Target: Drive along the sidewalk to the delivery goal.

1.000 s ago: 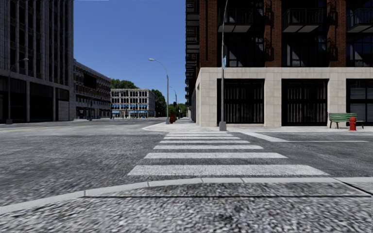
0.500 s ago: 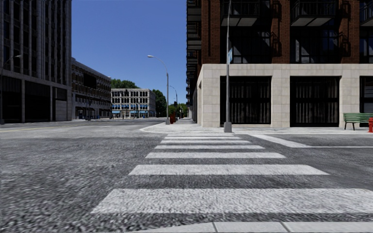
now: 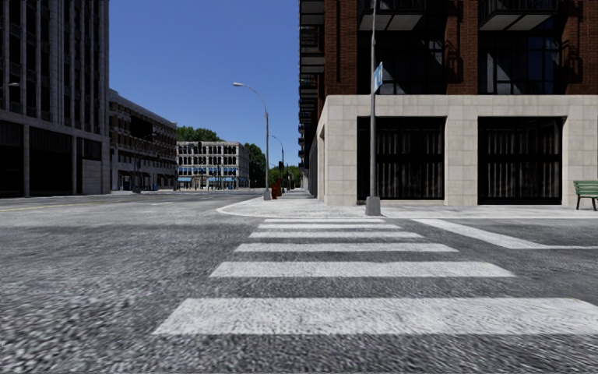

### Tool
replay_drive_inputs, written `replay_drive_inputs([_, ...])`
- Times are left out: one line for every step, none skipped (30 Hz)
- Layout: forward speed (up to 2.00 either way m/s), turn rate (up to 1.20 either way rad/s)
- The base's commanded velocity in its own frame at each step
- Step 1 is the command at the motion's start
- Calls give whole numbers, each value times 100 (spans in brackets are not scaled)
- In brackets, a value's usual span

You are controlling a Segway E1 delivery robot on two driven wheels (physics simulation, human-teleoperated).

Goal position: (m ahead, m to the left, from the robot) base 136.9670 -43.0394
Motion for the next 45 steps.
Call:
replay_drive_inputs([153, 0])
replay_drive_inputs([153, 0])
replay_drive_inputs([153, 0])
replay_drive_inputs([153, 0])
replay_drive_inputs([153, 0])
replay_drive_inputs([153, 0])
replay_drive_inputs([153, 0])
replay_drive_inputs([153, 0])
replay_drive_inputs([155, 0])
replay_drive_inputs([155, 0])
replay_drive_inputs([157, 0])
replay_drive_inputs([159, 0])
replay_drive_inputs([159, 0])
replay_drive_inputs([163, 0])
replay_drive_inputs([173, 0])
replay_drive_inputs([177, 0])
replay_drive_inputs([179, 0])
replay_drive_inputs([179, 0])
replay_drive_inputs([180, 0])
replay_drive_inputs([180, 0])
replay_drive_inputs([180, 0])
replay_drive_inputs([180, 0])
replay_drive_inputs([180, 0])
replay_drive_inputs([180, 0])
replay_drive_inputs([180, 0])
replay_drive_inputs([180, 0])
replay_drive_inputs([180, 0])
replay_drive_inputs([180, 0])
replay_drive_inputs([180, 0])
replay_drive_inputs([181, 0])
replay_drive_inputs([200, 0])
replay_drive_inputs([200, 0])
replay_drive_inputs([200, 0])
replay_drive_inputs([200, 0])
replay_drive_inputs([200, 0])
replay_drive_inputs([200, 0])
replay_drive_inputs([200, 0])
replay_drive_inputs([200, 0])
replay_drive_inputs([200, 0])
replay_drive_inputs([200, 0])
replay_drive_inputs([200, 0])
replay_drive_inputs([200, 0])
replay_drive_inputs([200, 0])
replay_drive_inputs([200, 0])
replay_drive_inputs([200, 0])
